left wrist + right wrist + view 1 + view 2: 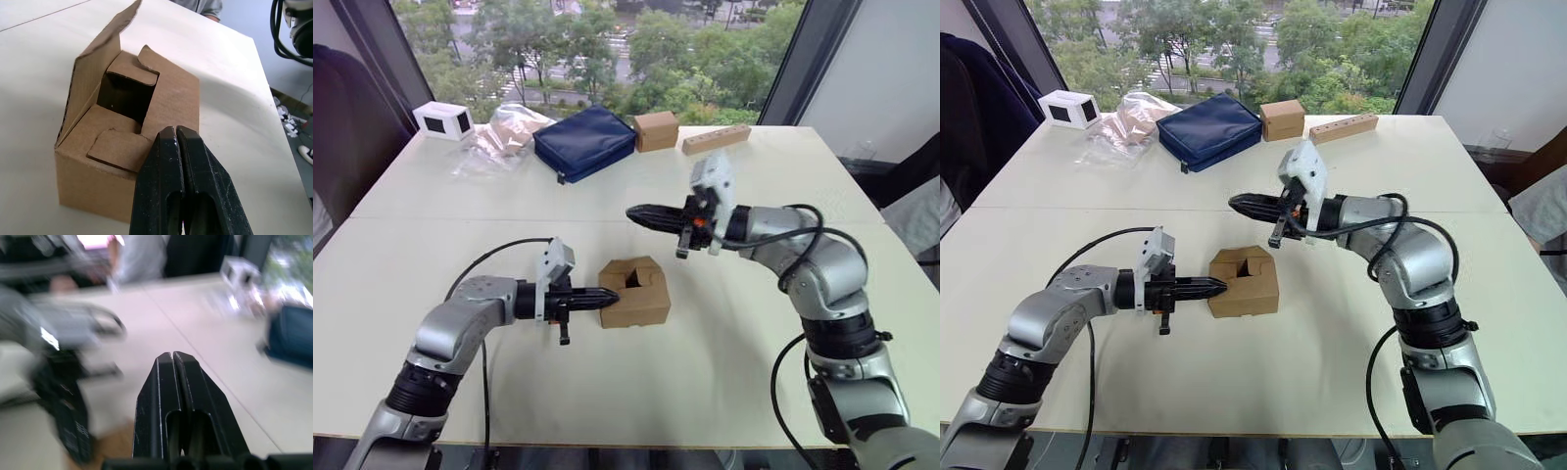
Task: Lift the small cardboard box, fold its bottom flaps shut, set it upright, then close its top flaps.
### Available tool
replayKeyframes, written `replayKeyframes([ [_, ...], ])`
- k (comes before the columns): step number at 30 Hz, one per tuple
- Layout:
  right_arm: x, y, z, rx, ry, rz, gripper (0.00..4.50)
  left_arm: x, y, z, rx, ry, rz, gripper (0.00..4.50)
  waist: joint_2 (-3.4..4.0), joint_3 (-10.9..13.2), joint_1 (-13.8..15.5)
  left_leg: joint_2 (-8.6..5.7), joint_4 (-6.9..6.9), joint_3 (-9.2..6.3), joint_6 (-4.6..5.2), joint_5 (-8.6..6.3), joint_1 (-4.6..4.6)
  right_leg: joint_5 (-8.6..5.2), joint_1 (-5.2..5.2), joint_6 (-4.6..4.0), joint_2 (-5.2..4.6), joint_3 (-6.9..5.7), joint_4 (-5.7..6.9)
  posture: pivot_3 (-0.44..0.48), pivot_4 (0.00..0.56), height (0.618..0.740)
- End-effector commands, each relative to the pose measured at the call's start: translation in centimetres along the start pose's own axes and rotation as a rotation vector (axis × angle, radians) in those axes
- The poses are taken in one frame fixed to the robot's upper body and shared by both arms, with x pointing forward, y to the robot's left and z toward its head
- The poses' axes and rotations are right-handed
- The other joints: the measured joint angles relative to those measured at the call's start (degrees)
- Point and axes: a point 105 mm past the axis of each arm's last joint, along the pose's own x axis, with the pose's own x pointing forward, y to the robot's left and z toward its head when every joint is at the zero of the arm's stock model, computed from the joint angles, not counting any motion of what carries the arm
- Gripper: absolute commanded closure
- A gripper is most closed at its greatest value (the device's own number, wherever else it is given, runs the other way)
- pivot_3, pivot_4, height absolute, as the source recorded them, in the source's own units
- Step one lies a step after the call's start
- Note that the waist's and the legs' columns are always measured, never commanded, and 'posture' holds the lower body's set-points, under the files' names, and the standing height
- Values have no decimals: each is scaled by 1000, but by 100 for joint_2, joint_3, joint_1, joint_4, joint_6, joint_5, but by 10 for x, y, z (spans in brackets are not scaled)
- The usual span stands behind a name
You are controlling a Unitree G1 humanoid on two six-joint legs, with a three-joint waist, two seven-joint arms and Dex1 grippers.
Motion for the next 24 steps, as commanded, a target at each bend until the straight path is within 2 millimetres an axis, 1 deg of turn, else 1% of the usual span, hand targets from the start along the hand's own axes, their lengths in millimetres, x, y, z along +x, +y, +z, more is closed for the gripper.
replayKeyframes([
  [1,7,7,-12,-65,82,20,4500,0,-3,2,13,-9,5,4447,0,0,-1,0,0,0,0,0,0,0,-2,0,0,0,0,0,150,740],
  [3,8,15,-17,-57,105,54,4500,-3,-3,12,-6,-58,10,4447,0,0,4,1,-1,0,0,0,-3,0,-4,-1,1,0,0,0,150,740],
  [4,7,18,-19,-56,114,65,4500,-4,-3,14,-5,-63,15,4447,0,0,9,1,-1,-1,0,0,-5,0,-5,-1,1,0,0,0,150,740],
  [7,2,29,-25,-42,127,100,4500,-8,-5,11,10,-36,23,4447,0,0,7,1,1,-1,0,0,-6,0,-5,0,0,0,0,0,150,740],
  [9,0,33,-27,-32,131,107,4500,-12,-7,13,11,-38,24,4447,0,0,4,1,0,-1,0,0,-6,0,-5,0,0,0,0,0,150,740],
  [13,-1,36,-32,-15,137,100,4500,-20,-3,36,3,-127,57,4447,0,0,-5,3,-1,-1,0,0,-5,0,-6,-1,1,0,0,0,150,740],
  [16,0,37,-34,-9,138,92,4500,-20,1,45,-10,-168,70,4447,0,1,12,3,0,-1,0,0,-6,0,-6,0,0,0,-1,0,150,740],
  [19,2,40,-32,-1,124,96,4500,-13,6,42,-10,-159,81,4447,0,1,9,0,1,-1,0,0,-7,0,-5,0,-1,0,-1,0,150,740],
  [22,2,41,-31,-6,123,96,4500,-4,17,31,-1,-126,124,4447,-1,1,8,0,0,-1,0,0,-6,0,-5,0,1,-1,-1,0,150,740],
  [24,1,42,-31,-21,128,92,4500,4,29,21,-6,-116,160,4447,0,0,7,1,0,-1,0,0,-6,0,-5,0,2,-1,-1,0,150,740],
])
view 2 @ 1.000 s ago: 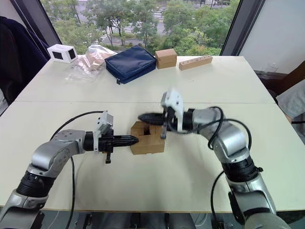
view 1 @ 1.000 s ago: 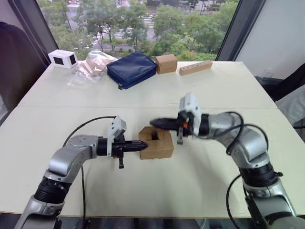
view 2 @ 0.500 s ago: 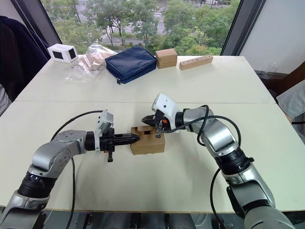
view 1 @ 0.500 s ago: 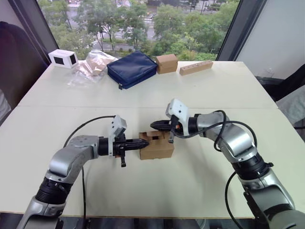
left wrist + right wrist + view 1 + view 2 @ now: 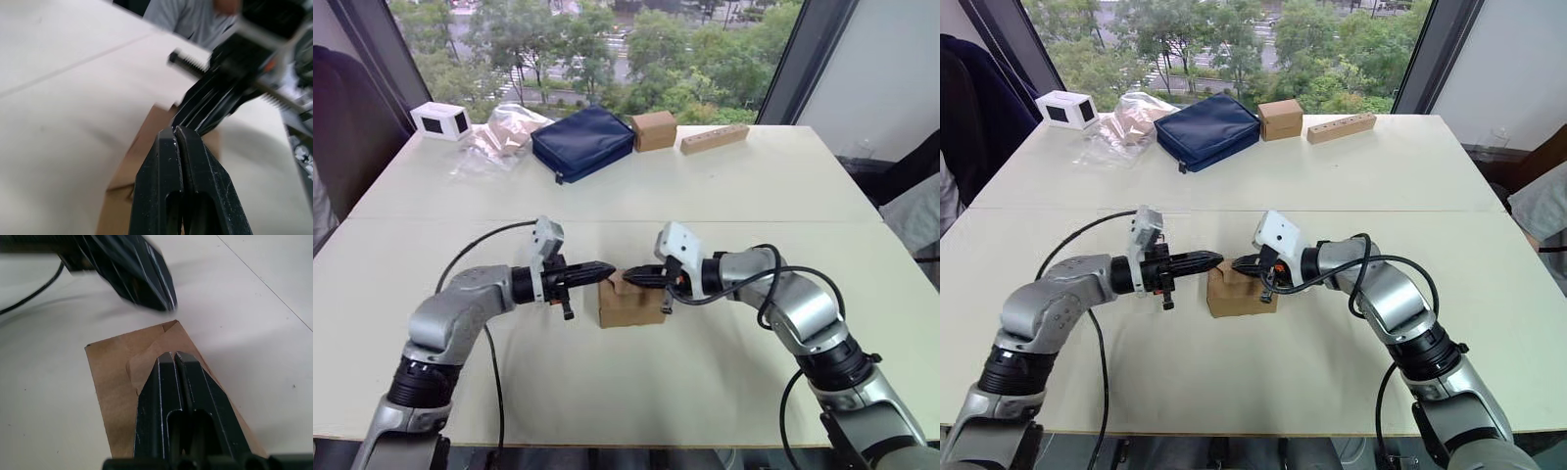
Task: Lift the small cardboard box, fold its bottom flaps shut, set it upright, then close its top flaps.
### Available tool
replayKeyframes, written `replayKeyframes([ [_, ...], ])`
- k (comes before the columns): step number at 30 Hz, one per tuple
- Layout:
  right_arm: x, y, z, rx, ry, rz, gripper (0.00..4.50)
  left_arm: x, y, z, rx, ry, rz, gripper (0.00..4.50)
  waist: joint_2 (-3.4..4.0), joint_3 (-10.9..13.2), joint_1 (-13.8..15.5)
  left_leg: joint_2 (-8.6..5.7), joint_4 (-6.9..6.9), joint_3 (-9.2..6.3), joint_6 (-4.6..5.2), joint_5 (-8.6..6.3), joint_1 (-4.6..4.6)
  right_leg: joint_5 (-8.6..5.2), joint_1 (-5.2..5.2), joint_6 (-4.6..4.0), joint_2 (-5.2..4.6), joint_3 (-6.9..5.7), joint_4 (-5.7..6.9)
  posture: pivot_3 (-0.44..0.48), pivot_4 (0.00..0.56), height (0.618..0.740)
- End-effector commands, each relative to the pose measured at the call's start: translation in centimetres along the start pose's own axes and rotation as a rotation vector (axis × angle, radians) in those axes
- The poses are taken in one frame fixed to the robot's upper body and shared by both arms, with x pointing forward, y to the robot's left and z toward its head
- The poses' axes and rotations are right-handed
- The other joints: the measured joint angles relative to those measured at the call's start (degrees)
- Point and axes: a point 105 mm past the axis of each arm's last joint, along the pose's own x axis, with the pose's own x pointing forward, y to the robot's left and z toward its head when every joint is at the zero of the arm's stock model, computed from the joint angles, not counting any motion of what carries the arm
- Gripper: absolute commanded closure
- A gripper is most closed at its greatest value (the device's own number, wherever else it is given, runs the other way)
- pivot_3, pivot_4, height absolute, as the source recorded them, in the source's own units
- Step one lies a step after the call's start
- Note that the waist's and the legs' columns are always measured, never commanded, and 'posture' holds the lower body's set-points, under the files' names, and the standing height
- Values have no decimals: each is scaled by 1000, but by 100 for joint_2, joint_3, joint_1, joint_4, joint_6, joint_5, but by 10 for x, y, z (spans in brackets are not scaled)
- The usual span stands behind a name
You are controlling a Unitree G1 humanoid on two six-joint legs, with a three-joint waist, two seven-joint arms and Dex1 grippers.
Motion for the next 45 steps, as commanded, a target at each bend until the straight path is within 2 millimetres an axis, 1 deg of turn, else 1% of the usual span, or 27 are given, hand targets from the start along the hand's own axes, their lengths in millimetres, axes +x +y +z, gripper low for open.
replayKeyframes([
  [1,-6,5,13,-61,-30,-8,4500,13,16,-4,44,-14,51,4447,0,0,6,0,0,0,0,0,0,0,-1,0,0,0,0,0,150,740],
  [3,-12,9,15,-79,-29,-3,4500,19,21,-6,34,-31,55,4447,0,0,19,-1,1,0,0,0,-2,0,-1,0,0,0,0,0,150,740],
  [8,-19,19,14,-127,-1,22,4500,24,16,-8,42,-32,22,4447,0,0,7,-2,1,0,1,-1,-3,0,-1,0,-1,0,-2,0,150,740],
  [11,-19,25,12,-164,20,26,4500,25,14,-9,38,-33,13,4447,0,0,-4,0,1,0,1,-1,-2,0,-1,0,0,0,-2,0,150,740],
  [14,-19,27,11,-175,26,29,4500,25,14,-9,36,-34,12,4447,0,0,1,0,1,0,1,-1,-2,0,-1,0,0,0,-2,0,150,740],
  [22,-15,32,1,-199,65,70,4500,25,12,-7,26,-43,16,4447,0,0,5,0,1,0,1,-1,-2,0,0,0,0,0,-2,0,150,740],
  [25,-12,28,-6,-212,91,50,4500,25,12,-7,21,-46,16,4447,0,0,5,0,1,0,1,-1,-2,0,0,0,0,0,-2,0,150,740],
  [35,-7,16,-15,-227,117,-9,4500,21,9,-6,12,-46,16,4447,0,0,4,0,2,0,0,0,-1,0,1,0,0,0,-2,0,150,740],
  [41,-6,11,-14,-237,120,-31,4500,21,8,-5,10,-51,16,4447,0,0,4,0,2,0,0,0,1,0,3,0,0,0,-2,0,150,740],
  [45,-6,11,-10,-238,103,-31,4500,22,6,-4,19,-53,9,4447,0,0,5,0,1,-1,0,0,1,0,3,0,0,0,-2,0,150,740],
])
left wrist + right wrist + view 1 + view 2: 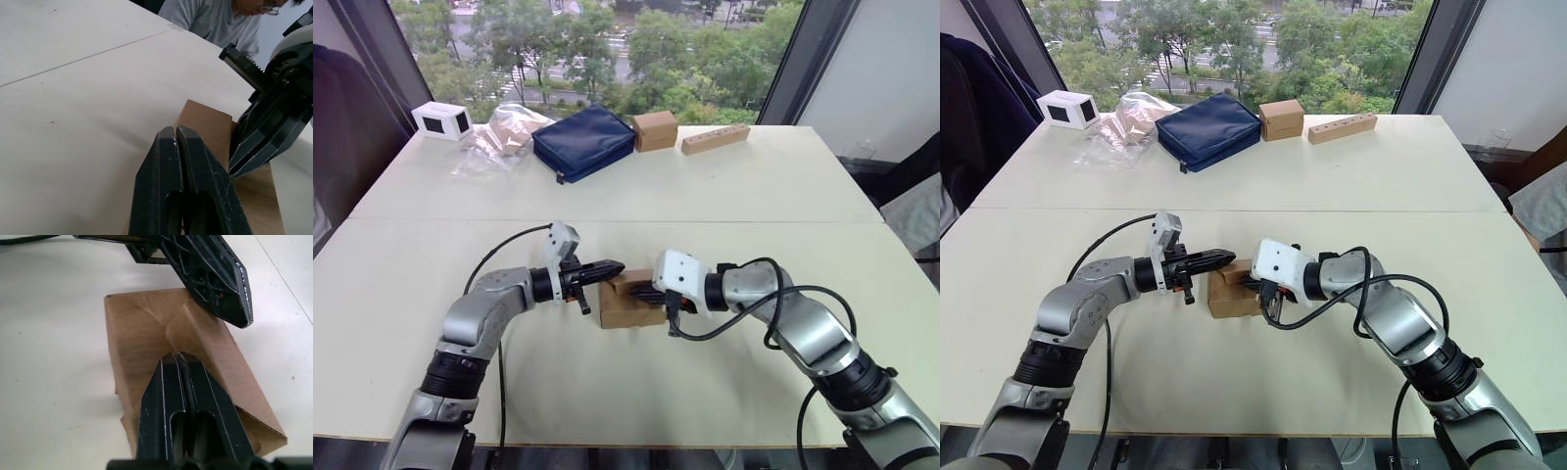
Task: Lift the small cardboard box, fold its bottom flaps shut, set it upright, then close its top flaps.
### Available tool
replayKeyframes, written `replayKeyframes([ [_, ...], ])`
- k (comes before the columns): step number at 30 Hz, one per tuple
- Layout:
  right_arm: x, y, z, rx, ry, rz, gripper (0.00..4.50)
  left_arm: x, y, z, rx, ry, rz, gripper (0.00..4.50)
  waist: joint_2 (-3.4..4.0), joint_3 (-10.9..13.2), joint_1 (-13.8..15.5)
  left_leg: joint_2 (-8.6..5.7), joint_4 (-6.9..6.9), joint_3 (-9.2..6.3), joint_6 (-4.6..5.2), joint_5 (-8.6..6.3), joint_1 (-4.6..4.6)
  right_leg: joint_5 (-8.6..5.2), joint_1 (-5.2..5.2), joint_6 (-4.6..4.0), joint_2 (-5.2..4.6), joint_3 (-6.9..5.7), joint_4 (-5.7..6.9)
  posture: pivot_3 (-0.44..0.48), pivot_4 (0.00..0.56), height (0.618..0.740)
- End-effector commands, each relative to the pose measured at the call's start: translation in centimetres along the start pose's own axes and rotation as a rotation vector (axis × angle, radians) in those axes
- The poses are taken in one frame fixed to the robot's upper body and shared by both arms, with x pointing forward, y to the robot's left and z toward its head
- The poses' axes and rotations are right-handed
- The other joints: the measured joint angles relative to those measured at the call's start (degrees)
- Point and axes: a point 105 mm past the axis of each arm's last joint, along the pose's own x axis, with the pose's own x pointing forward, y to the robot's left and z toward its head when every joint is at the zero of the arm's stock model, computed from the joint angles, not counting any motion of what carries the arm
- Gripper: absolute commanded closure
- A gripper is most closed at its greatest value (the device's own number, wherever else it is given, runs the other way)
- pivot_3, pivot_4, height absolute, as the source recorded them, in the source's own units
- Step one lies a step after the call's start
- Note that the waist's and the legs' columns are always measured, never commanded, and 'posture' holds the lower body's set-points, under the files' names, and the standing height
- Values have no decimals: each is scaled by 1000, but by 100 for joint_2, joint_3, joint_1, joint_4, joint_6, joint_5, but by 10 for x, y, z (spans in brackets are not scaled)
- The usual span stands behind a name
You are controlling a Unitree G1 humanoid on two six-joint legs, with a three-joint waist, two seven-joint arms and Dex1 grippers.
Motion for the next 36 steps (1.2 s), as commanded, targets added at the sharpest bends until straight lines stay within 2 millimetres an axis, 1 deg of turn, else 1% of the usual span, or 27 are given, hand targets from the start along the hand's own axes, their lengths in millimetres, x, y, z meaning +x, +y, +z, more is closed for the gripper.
replayKeyframes([
  [1,-1,-5,6,-19,-14,-20,4500,1,-7,8,31,-17,-24,4447,0,0,0,0,0,0,0,0,0,0,0,0,0,0,0,0,150,740],
  [8,0,-4,10,-21,-30,-16,4500,1,-8,9,42,-15,-27,4447,0,0,0,0,0,0,0,0,0,0,0,0,0,0,0,0,150,740],
  [13,-4,6,17,1,-52,43,4500,2,-14,6,136,56,-58,4447,0,0,-2,0,-1,0,0,0,0,0,-1,0,0,0,0,0,150,740],
  [16,-5,3,14,-11,-31,29,4500,2,-16,4,158,72,-70,4447,0,0,-1,0,-1,0,0,0,0,0,-1,0,-1,0,0,0,150,740],
  [18,-6,5,12,-4,-24,38,4500,1,-16,0,188,101,-74,4447,0,0,0,0,-1,0,0,0,0,0,0,0,-1,0,0,0,150,740],
  [21,-13,7,12,26,-31,54,4500,0,-15,-7,235,143,-76,4447,0,0,7,0,-1,0,0,0,-1,0,0,0,-1,0,-1,0,150,740],
  [25,-24,3,17,78,-75,45,4500,-2,-13,-7,254,143,-69,4447,0,0,3,0,-1,0,1,0,0,0,0,-1,-3,0,-1,0,150,740],
  [28,-34,-11,22,137,-135,-17,4500,-7,-10,19,160,23,-36,4447,0,0,4,1,-1,0,1,0,-1,0,0,-1,-3,0,-1,0,150,740],
  [30,-39,-24,27,159,-177,-84,4500,-12,-12,30,160,-2,-34,4447,-1,1,2,1,-1,-1,1,0,-2,0,0,-1,-2,0,-1,0,150,740],
  [32,-42,-36,30,176,-207,-146,4500,-16,-15,38,168,-14,-40,4447,-1,2,-19,4,-1,-1,1,0,-2,0,-1,-1,1,0,-1,0,150,740],
  [36,-40,-39,26,165,-191,-161,4500,-16,-19,43,181,-13,-36,4447,0,2,-4,3,-1,-1,0,0,-1,0,-1,0,0,0,0,0,150,740],
])
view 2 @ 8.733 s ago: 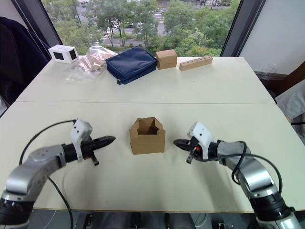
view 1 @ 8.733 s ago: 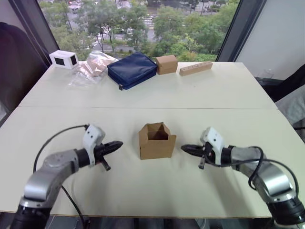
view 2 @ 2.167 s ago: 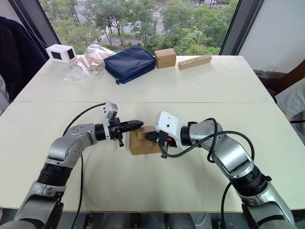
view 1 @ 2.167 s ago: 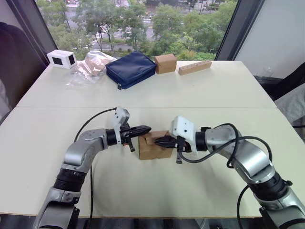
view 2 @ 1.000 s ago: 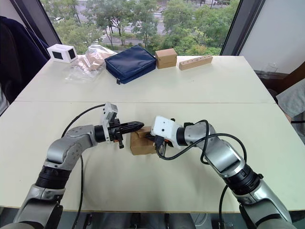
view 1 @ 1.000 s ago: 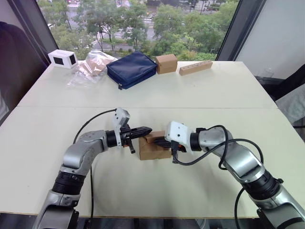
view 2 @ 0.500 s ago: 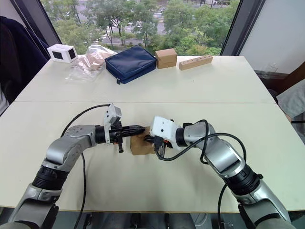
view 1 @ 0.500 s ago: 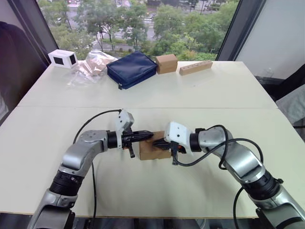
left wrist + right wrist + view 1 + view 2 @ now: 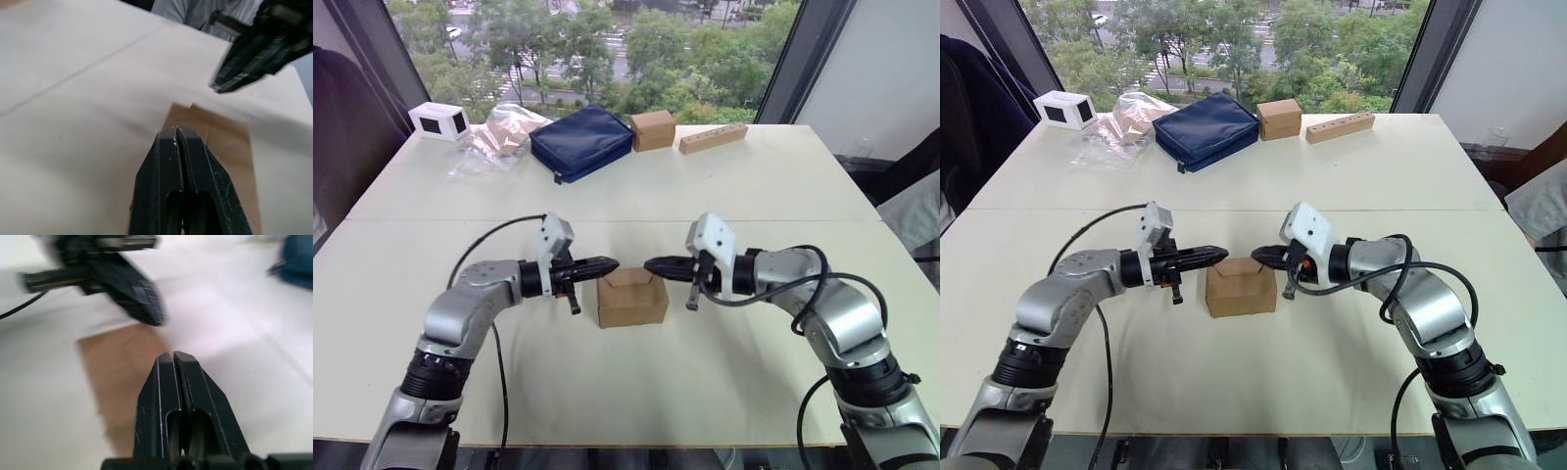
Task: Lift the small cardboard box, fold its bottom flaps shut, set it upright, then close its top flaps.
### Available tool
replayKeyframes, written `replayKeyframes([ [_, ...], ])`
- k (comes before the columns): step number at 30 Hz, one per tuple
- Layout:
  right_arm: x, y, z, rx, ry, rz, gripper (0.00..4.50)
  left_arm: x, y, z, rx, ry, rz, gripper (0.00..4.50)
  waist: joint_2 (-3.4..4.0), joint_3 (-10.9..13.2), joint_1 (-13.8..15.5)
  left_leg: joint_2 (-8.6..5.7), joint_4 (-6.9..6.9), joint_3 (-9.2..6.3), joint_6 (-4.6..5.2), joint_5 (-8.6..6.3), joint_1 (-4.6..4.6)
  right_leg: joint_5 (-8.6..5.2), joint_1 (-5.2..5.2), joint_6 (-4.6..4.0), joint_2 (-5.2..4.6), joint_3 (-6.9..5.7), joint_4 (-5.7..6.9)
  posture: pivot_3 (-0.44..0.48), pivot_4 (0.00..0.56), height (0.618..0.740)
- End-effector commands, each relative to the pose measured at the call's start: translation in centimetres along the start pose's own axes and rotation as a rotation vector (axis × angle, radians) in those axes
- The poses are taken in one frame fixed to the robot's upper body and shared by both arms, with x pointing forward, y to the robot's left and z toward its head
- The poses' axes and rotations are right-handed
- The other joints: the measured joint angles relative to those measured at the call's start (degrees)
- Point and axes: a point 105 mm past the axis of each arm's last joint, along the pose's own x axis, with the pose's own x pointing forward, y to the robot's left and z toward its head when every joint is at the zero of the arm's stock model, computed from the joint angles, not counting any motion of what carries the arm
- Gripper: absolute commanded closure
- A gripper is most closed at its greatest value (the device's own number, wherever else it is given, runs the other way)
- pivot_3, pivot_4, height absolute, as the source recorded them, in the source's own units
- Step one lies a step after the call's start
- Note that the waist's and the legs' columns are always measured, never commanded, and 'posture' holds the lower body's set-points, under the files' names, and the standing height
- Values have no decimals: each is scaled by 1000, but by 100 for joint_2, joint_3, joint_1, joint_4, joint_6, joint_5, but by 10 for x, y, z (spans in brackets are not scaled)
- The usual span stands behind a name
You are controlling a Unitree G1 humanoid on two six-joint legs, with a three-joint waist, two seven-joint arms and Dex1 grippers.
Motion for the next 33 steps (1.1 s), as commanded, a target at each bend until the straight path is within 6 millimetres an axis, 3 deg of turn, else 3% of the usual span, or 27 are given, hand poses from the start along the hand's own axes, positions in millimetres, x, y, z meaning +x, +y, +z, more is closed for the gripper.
replayKeyframes([
  [1,0,-3,7,-46,-21,-17,4500,-1,-6,14,55,-14,-13,4447,0,0,12,0,0,0,0,0,0,0,0,0,0,0,-1,0,150,740],
  [4,3,-2,3,-64,-4,-12,4500,0,-8,13,76,6,-15,4447,0,0,7,-2,0,0,0,0,-1,0,0,0,-1,0,-1,0,150,740],
  [15,23,11,-22,-174,102,46,4500,14,-17,-29,186,183,-51,4447,0,0,7,-2,0,1,0,0,-1,0,-1,0,1,0,-1,0,150,740],
  [20,25,12,-24,-178,106,53,4500,14,-20,-33,181,184,-75,4447,0,0,7,-2,0,1,0,0,-1,0,-1,0,0,0,-1,0,150,740],
  [23,22,11,-25,-169,97,41,4500,13,-18,-26,158,143,-51,4447,0,0,8,-2,0,0,0,0,-1,0,-1,0,0,0,-1,0,150,740],
  [25,18,6,-22,-151,62,11,4500,10,-13,-6,98,37,-21,4447,0,0,9,-2,0,1,0,0,-1,0,0,0,0,0,-1,0,150,740],
  [29,1,-13,4,-33,-120,-81,4500,-5,-5,34,17,-130,44,4447,-3,2,9,-1,1,0,0,0,-3,0,0,0,1,0,-1,0,150,740],
  [32,-15,-21,18,33,-206,-116,4500,-19,5,45,33,-157,147,4447,-1,1,9,0,1,0,0,0,-3,1,-1,1,3,0,0,0,150,740],
  [33,-26,-25,22,78,-243,-128,4500,-29,12,41,31,-98,211,4447,-2,1,8,-1,1,0,0,0,-1,1,2,1,2,0,0,0,150,740],
])
